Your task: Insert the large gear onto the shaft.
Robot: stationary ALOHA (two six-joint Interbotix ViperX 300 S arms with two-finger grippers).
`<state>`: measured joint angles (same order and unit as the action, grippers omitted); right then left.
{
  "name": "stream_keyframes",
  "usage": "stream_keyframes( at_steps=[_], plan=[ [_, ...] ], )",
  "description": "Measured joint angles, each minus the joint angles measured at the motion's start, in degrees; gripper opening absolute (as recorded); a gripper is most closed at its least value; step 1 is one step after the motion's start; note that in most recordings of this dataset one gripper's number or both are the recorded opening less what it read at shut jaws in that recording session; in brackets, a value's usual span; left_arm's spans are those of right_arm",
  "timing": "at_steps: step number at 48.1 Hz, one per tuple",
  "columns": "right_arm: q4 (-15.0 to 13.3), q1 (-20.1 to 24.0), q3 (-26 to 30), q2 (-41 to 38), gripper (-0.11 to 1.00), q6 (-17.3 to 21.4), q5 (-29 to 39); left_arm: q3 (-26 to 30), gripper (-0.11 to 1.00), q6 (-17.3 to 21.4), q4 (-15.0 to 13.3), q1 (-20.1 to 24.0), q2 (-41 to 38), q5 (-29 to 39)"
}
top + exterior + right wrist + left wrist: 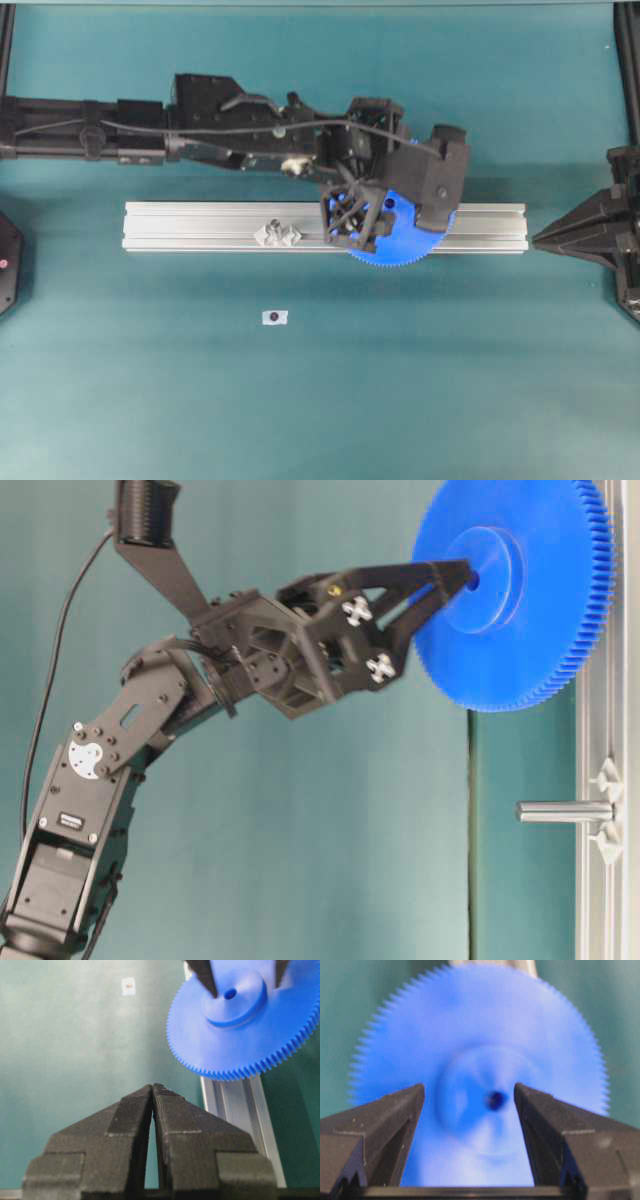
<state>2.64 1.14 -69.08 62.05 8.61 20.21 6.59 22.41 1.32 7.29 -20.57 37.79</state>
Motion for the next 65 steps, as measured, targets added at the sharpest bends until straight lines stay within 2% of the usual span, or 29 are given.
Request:
stream_keyframes(
  at_steps=[10, 16, 21, 29, 33, 46, 55, 65],
  plan=[
    [0.0, 0.2, 0.0, 0.0, 0.13, 0.0, 0.1, 2.5, 0.74, 0.0, 0.2, 0.4, -0.1, 3.1],
    [0.0, 0.4, 0.0, 0.0, 0.13, 0.0, 0.0, 4.0, 0.68, 0.2, 0.0, -0.8, -0.1, 6.7],
    [0.0, 0.6, -0.2, 0.0, 0.13, 0.0, -0.2, 4.7, 0.52, 0.3, 0.0, -1.7, -0.1, 8.3],
    [0.0, 0.6, -0.5, 0.1, 0.13, -0.1, -0.6, 4.7, 0.12, 0.3, 0.0, -1.6, -1.1, 8.4],
    [0.0, 0.7, -0.5, 0.0, 0.13, 0.0, -0.7, 4.7, 0.01, 0.3, 0.0, -1.3, -2.0, 8.4],
    [0.0, 0.7, -0.6, 0.1, 0.13, 0.0, -0.8, 5.0, 0.00, 0.4, 0.0, -0.7, -5.5, 7.6],
    [0.0, 0.6, -0.6, 0.4, 0.13, 0.0, -0.8, 4.6, 0.00, 0.4, 0.0, -0.1, -5.3, 7.6],
    [0.0, 0.7, -0.5, 0.5, 0.13, 0.0, -0.8, 1.4, 0.00, 0.4, 0.0, -0.1, -2.2, 8.4]
  ],
)
